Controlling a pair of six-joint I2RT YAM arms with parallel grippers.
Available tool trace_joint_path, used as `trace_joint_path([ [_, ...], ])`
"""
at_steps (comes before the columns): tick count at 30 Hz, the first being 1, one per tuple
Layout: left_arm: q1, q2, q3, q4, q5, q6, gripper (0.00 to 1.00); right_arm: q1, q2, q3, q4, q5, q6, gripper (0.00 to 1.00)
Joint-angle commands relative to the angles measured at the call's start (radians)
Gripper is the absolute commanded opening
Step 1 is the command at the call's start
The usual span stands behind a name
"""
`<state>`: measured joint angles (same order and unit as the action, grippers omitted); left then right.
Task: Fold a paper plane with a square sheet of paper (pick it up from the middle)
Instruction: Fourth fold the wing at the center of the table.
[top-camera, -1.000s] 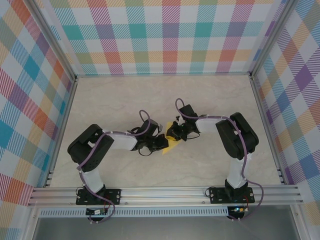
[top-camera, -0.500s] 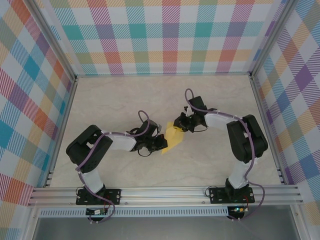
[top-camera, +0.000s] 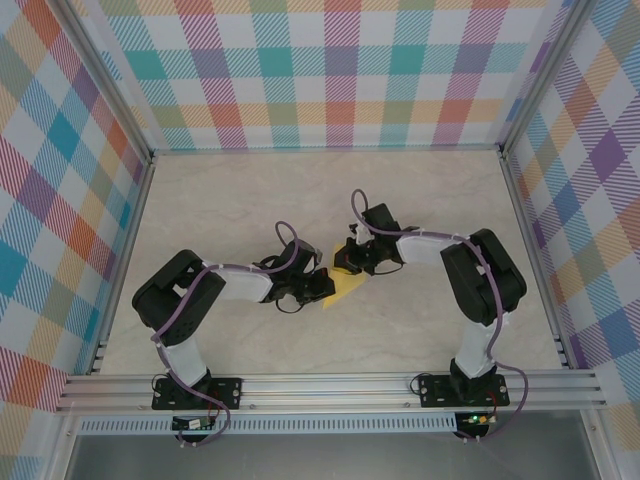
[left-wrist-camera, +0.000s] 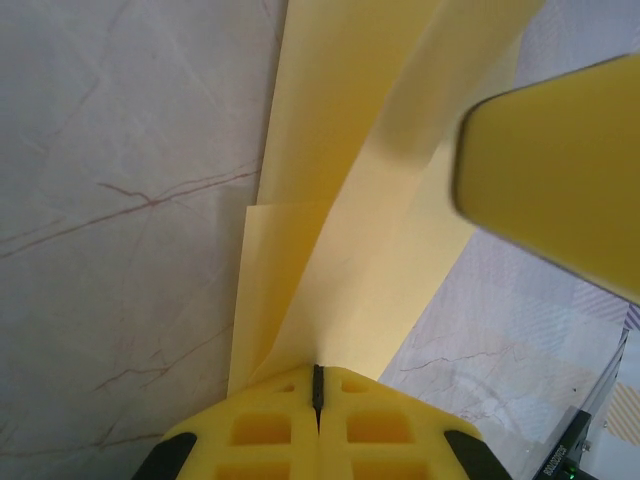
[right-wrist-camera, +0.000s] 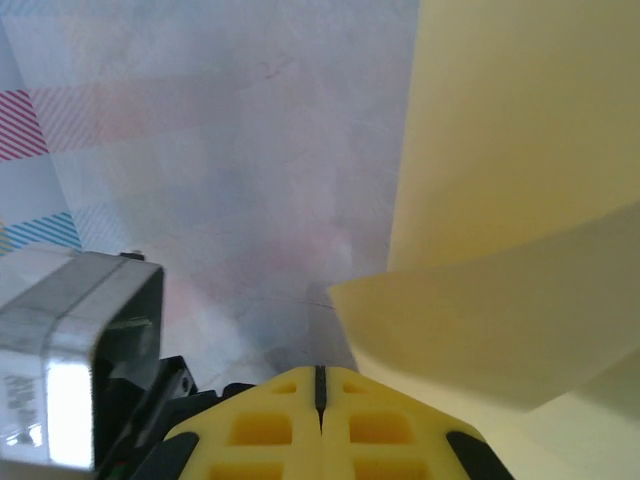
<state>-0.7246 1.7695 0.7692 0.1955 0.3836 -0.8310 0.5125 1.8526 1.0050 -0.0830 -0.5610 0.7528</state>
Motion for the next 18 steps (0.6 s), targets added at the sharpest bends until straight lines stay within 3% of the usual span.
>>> trace_joint_path([
  [1,-0.009,0.053,-0.039,-0.166,-0.059,-0.005,0.0,-0.003,0.038,-0.011,0.029,-0.008,-0.027,0.03],
  [18,-0.01,0.034,-0.056,-0.233,-0.084,0.038,0.0,-0.043,0.148,0.073,-0.036,0.12,-0.072,0.06],
])
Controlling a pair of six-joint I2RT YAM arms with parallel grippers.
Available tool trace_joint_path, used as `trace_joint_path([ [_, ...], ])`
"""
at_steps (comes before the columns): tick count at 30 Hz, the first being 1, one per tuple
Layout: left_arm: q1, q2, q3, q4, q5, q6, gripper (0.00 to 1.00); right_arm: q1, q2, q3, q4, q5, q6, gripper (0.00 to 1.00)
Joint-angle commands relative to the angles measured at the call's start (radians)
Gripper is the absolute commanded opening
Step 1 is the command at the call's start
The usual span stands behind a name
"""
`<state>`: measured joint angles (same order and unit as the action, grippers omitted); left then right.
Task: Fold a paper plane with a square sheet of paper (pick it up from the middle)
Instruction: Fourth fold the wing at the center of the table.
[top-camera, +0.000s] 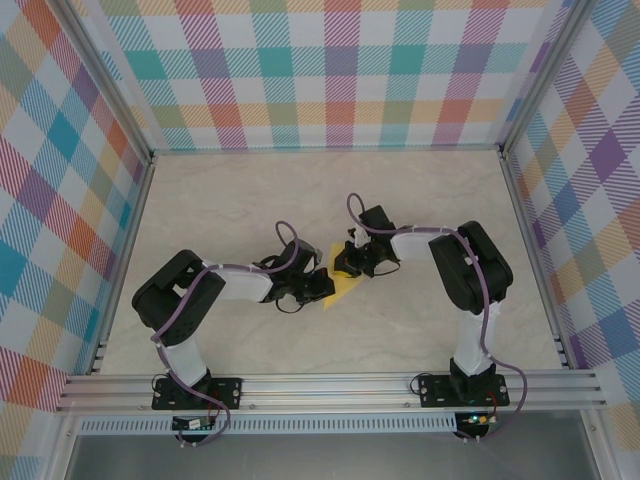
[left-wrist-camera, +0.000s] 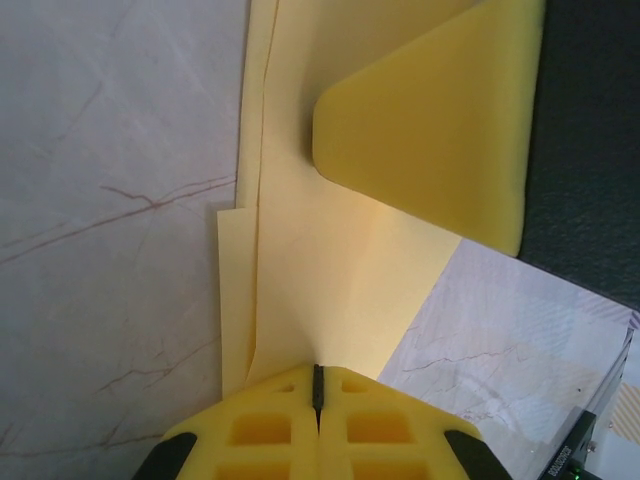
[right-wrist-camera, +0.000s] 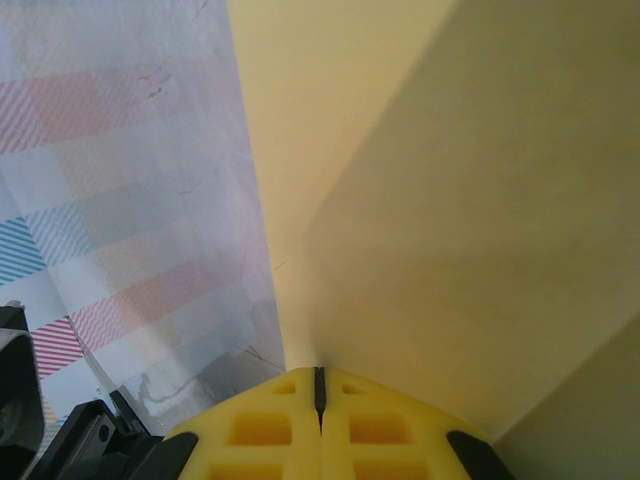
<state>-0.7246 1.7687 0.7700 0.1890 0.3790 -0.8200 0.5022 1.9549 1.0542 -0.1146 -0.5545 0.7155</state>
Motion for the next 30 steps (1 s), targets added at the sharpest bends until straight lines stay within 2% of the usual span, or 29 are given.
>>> trace_joint_path([
  [1,-0.009,0.034,-0.059,-0.226,-0.08,0.027,0.0,-0.042,0.045,0.027,-0.005,0.113,-0.035,0.06],
  [12,-0.01,0.033,-0.064,-0.231,-0.081,0.028,0.0,-0.138,0.093,0.11,-0.017,0.088,-0.091,0.07],
  [30,-0.01,0.023,-0.077,-0.237,-0.081,0.033,0.0,-0.259,0.132,0.15,0.116,0.057,-0.111,0.12],
])
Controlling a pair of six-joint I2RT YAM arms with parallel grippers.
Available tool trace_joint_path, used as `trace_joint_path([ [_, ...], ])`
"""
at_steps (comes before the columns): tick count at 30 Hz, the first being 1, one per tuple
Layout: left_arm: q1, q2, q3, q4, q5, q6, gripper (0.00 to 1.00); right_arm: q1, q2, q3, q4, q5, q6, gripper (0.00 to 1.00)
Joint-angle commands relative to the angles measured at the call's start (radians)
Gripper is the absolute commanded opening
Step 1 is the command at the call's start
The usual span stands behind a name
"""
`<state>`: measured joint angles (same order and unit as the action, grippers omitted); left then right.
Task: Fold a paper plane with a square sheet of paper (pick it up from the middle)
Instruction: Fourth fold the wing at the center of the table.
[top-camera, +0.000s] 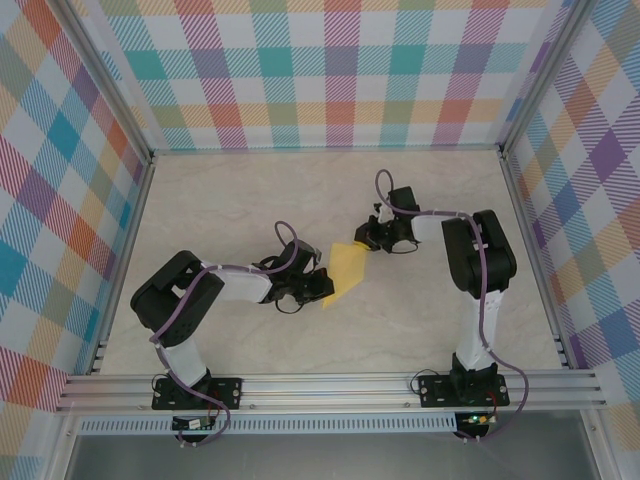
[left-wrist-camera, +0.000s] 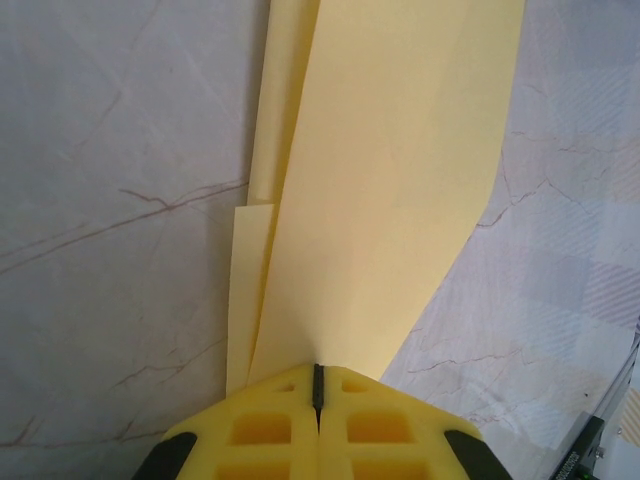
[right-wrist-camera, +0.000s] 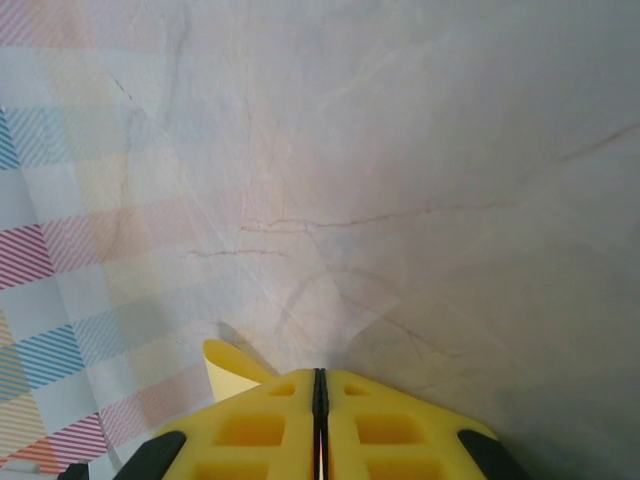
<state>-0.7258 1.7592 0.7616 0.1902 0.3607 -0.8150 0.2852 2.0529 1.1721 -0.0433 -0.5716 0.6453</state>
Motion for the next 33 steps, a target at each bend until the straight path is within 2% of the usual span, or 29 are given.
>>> trace_joint_path([
  [1,-0.008,0.034,-0.068,-0.235,-0.061,0.028,0.0,-0.047,0.026,0.043,0.034,0.073,-0.043,0.12],
  [6,-0.009,0.039,-0.07,-0.232,-0.056,0.028,0.0,-0.053,-0.053,0.057,0.003,0.038,-0.058,0.13],
  [9,-0.009,0.037,-0.071,-0.228,-0.057,0.027,0.0,-0.053,-0.131,-0.006,0.032,0.019,-0.04,0.15],
  [11,-0.008,0.039,-0.068,-0.227,-0.057,0.026,0.0,-0.043,-0.171,-0.069,0.088,-0.037,-0.007,0.14],
  [17,-0.009,0.043,-0.059,-0.229,-0.055,0.028,0.0,0.091,-0.213,-0.184,0.155,-0.087,0.03,0.08],
  [23,-0.009,0.048,-0.051,-0.235,-0.054,0.031,0.0,0.185,-0.187,-0.237,0.169,-0.027,0.028,0.06],
  [30,-0.009,0.055,-0.042,-0.239,-0.052,0.035,0.0,0.193,-0.126,-0.27,0.168,0.002,-0.004,0.05],
  [33,-0.009,0.057,-0.043,-0.239,-0.051,0.035,0.0,0.194,-0.101,-0.264,0.143,0.052,-0.023,0.04],
])
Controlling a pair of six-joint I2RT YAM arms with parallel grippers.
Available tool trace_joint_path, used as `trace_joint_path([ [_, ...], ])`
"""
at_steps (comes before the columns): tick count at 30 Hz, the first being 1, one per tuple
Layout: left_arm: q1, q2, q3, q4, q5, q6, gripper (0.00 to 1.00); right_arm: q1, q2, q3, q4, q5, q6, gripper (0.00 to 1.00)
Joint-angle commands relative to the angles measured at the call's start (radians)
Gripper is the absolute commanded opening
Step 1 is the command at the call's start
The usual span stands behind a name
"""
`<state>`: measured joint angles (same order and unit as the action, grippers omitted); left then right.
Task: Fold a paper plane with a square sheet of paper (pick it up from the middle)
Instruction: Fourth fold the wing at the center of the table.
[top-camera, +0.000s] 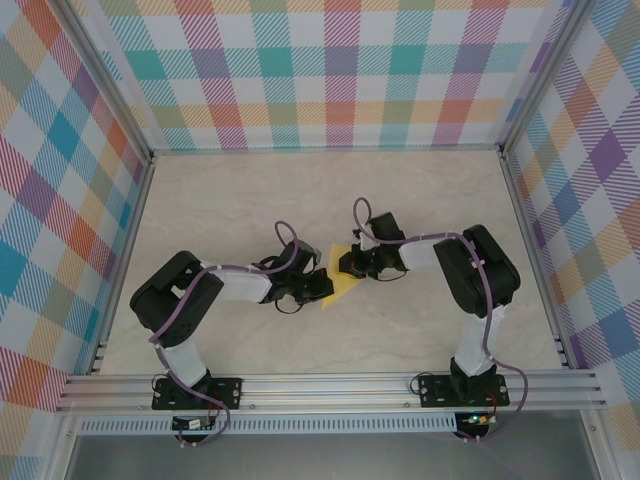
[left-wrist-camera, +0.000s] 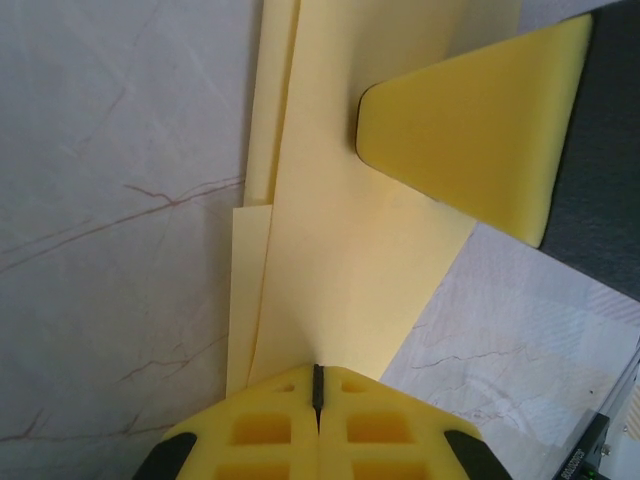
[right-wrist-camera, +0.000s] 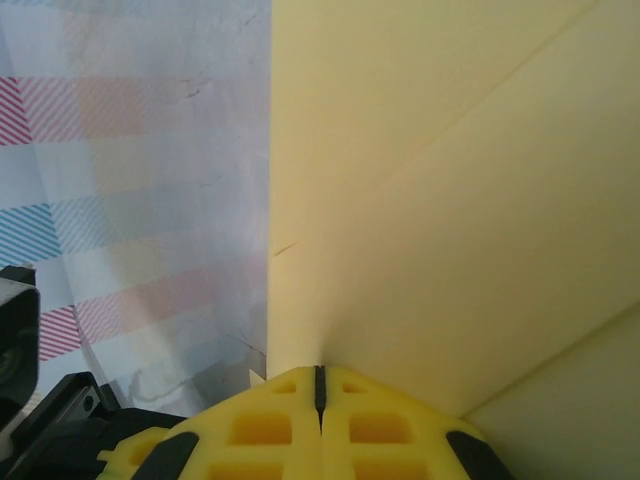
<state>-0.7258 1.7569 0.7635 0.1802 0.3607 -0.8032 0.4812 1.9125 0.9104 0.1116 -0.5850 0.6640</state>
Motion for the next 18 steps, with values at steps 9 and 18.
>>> trace_joint_path([
  [9,-0.009,0.05,-0.06,-0.237,-0.057,0.027,0.0,-0.015,0.048,0.062,-0.121,0.236,-0.077,0.03],
  [18,-0.009,0.049,-0.064,-0.236,-0.057,0.028,0.0,-0.065,0.051,0.093,-0.117,0.281,-0.104,0.03],
])
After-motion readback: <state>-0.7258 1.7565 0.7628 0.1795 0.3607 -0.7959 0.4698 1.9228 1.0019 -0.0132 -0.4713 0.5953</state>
